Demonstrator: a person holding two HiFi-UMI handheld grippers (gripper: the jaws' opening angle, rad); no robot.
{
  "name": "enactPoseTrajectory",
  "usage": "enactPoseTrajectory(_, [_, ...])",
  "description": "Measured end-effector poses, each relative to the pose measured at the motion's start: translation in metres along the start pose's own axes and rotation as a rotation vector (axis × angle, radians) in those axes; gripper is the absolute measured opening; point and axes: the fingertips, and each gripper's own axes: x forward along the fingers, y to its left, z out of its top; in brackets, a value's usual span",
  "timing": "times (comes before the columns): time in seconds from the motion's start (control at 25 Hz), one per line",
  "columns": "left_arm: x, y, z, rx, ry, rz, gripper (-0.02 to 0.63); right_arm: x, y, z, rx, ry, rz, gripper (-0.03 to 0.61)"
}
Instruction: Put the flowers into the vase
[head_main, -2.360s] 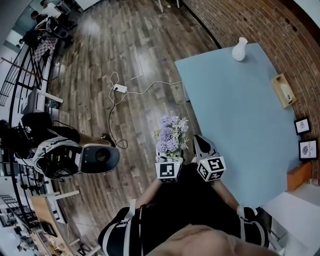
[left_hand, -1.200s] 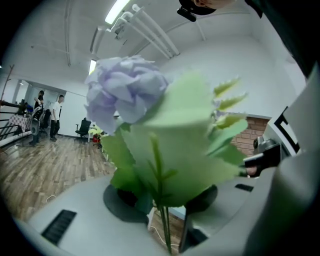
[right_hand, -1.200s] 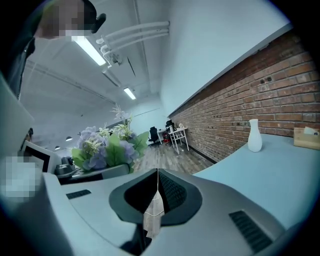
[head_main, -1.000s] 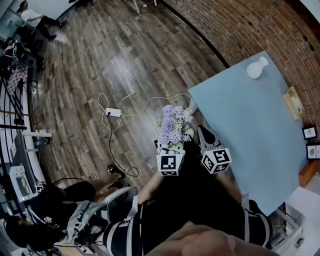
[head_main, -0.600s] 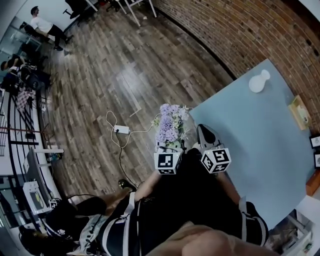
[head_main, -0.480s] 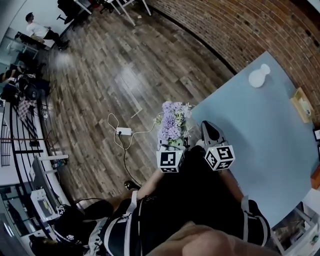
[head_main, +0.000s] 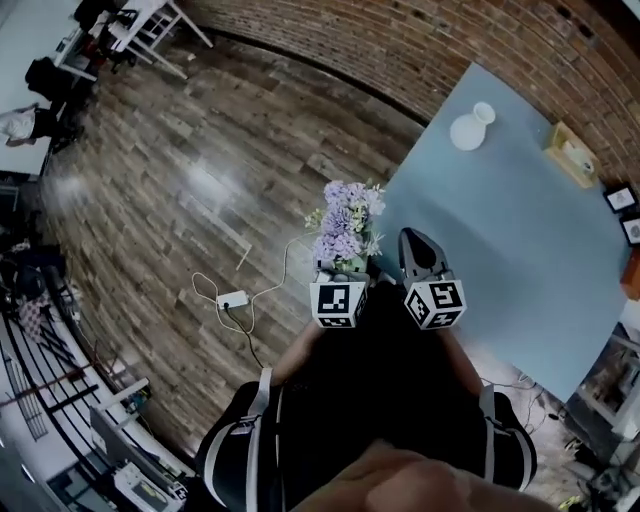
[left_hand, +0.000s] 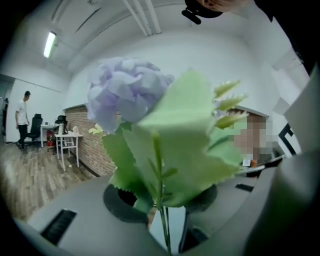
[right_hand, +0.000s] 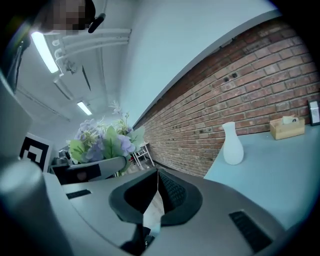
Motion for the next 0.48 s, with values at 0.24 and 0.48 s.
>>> enactPoseTrajectory(0.24, [0.087, 0.004, 0.017, 0.051, 0.039, -0.231, 0.167, 0.046, -0.042, 0.034, 0.048, -0.043, -0.21, 0.018])
enactPoseTrajectory(0.48, [0.134, -0.017, 0.026, 0.065, 0.07, -0.479, 0.167, 0.052, -0.068, 0.045, 0.097, -0.071, -0.436, 0.018])
